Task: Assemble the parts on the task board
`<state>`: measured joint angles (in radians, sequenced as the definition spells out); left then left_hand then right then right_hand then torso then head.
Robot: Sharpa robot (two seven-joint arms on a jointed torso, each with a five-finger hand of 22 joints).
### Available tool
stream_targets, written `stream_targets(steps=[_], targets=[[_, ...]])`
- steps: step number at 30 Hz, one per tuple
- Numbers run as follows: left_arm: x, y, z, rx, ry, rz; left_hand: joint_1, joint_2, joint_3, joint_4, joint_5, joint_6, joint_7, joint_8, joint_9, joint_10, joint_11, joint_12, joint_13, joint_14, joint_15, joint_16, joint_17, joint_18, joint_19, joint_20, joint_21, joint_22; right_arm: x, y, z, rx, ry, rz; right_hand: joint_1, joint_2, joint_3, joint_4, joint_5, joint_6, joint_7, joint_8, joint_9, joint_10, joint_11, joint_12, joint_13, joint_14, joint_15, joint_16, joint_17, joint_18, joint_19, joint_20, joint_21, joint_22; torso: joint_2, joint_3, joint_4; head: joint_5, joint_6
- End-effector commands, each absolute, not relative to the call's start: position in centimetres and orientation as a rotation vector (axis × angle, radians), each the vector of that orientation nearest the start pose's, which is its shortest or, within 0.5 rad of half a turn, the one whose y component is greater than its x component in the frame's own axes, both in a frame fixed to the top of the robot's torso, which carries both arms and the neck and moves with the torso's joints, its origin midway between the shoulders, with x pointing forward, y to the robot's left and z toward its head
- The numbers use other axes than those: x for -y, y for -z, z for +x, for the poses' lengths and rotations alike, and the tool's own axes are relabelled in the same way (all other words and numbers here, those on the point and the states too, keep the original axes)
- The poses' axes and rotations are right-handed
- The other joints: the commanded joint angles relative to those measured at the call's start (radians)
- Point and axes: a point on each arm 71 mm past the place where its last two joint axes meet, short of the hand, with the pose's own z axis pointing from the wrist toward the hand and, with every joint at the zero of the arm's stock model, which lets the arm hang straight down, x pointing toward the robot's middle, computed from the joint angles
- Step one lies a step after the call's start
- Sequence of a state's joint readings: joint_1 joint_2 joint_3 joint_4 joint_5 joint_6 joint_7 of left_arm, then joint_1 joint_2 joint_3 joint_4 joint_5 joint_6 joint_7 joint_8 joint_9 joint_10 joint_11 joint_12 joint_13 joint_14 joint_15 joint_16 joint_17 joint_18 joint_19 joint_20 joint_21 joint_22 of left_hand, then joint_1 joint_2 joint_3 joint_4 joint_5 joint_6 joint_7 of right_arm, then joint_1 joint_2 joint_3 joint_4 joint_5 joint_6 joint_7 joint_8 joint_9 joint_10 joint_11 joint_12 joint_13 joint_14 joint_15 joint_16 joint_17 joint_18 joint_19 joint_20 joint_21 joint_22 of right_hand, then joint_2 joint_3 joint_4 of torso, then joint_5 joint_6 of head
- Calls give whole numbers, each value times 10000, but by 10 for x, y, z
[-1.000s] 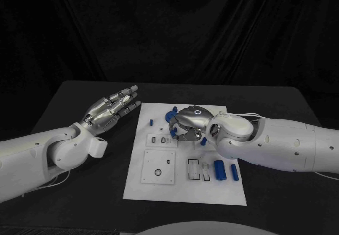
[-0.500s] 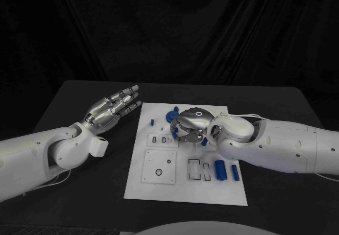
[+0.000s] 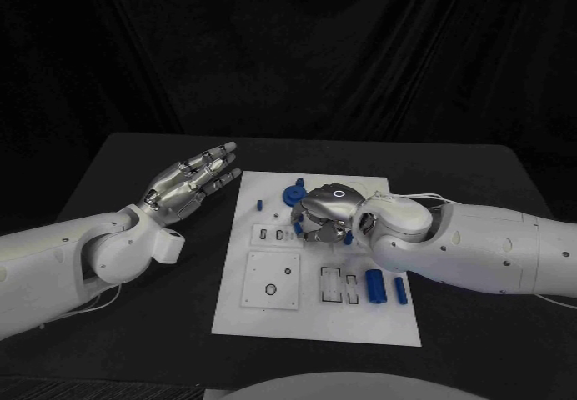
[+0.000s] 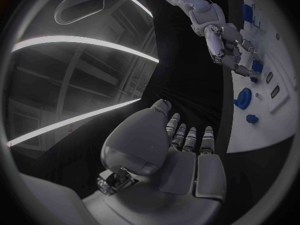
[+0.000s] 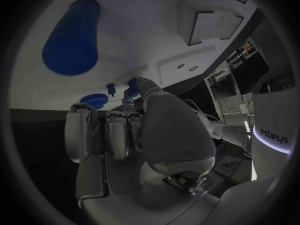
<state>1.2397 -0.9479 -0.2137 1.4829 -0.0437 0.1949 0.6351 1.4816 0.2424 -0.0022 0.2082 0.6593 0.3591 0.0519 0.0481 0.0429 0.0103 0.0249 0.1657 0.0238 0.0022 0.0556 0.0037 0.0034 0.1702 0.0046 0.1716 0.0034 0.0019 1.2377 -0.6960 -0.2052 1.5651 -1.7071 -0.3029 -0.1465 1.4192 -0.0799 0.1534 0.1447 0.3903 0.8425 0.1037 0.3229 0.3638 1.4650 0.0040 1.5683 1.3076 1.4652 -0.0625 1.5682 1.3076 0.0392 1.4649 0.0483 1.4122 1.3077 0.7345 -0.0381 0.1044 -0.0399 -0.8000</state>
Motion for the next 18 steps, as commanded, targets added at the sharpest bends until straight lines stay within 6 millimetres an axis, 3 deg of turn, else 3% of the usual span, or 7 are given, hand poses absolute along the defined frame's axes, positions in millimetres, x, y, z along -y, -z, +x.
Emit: stream_targets(steps=[1, 14, 18], targets=[[-252, 202, 462, -14943, 19658, -9106, 25, -64, 44, 9, 40, -25, -51, 19, 1, -7, 29, -1, 9, -1, 62, 22, -10, 107, -1, 81, 0, 11, 116, 224, 448, -16869, -6153, -5706, -104, -54, 12, -81, -57, -119, 13, -121, -60, 1058, 78, 25, 2632, 1056, 91, 26, 2632, -11, 339, 75, 44, 2126, 2, 0, -3, 0, -43], [-252, 202, 462, -14948, 19660, -9104, 16, -57, 87, -1, 42, -36, -69, 16, -2, -7, 31, 2, 10, -1, 66, 23, -9, 107, -1, 82, 0, 11, 117, 226, 448, -17001, -6095, -5778, -339, -145, 63, -257, -561, -645, 26, -840, -478, 1058, 56, 25, 2632, 1056, 73, 26, 2632, -23, 373, 67, 90, 2144, 1, -3, -4, 11, -129], [-252, 202, 462, -14954, 19660, -9103, 16, -57, 87, -1, 42, -36, -69, 16, -2, -7, 31, 2, 10, -1, 66, 23, -9, 107, -1, 82, 0, 11, 117, 226, 448, -16986, -6113, -5784, -418, -140, 31, -361, -962, -1016, 4, -1241, -740, 1058, 34, 25, 2632, 1056, 60, 26, 2632, -23, 376, 55, 87, 2145, 1, -1, -5, 14, -138]])
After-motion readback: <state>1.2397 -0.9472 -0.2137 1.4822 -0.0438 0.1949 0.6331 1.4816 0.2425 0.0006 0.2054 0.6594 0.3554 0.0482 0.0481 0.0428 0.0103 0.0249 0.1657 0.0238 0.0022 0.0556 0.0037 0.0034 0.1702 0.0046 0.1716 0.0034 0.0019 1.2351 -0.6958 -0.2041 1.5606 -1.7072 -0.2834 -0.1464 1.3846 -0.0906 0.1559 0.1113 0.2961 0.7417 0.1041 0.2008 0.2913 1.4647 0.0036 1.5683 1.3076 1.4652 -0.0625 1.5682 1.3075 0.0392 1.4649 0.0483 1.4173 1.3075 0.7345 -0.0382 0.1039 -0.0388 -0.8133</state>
